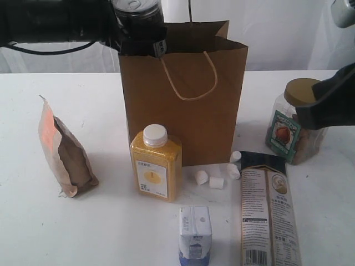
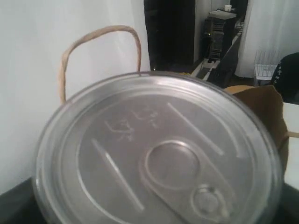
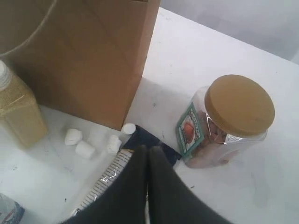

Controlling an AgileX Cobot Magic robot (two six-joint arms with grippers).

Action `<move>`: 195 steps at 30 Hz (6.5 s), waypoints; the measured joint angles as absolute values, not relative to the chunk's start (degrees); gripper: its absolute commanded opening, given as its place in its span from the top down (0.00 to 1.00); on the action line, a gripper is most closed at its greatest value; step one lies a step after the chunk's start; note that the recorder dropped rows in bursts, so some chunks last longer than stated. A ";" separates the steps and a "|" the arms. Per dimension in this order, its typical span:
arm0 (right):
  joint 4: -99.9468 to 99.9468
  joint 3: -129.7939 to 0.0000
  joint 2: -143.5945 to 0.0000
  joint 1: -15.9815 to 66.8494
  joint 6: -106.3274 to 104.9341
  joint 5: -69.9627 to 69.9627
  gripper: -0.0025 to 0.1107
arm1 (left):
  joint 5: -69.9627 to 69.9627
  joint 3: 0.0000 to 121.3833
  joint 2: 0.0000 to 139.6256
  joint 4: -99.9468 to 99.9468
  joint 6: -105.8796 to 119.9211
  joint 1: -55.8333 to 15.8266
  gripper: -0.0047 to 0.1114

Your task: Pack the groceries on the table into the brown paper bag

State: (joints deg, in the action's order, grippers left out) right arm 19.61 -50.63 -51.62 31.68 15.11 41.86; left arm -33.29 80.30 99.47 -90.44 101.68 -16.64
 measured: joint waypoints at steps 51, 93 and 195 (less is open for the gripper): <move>17.82 -50.63 -51.62 31.68 15.11 41.74 0.98 | -41.27 87.10 98.63 -74.02 88.80 -16.64 0.06; 12.78 -50.63 -64.48 18.97 9.90 48.79 0.98 | -64.78 82.04 78.23 -24.42 43.85 -16.64 0.06; -97.67 -50.63 -99.48 19.46 -97.91 34.49 0.98 | -36.90 49.36 105.41 -87.10 112.20 -16.64 0.06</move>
State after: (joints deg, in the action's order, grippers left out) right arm -97.67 -50.63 -99.48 19.46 -97.91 34.49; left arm -36.90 49.36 105.41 -87.10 112.20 -16.64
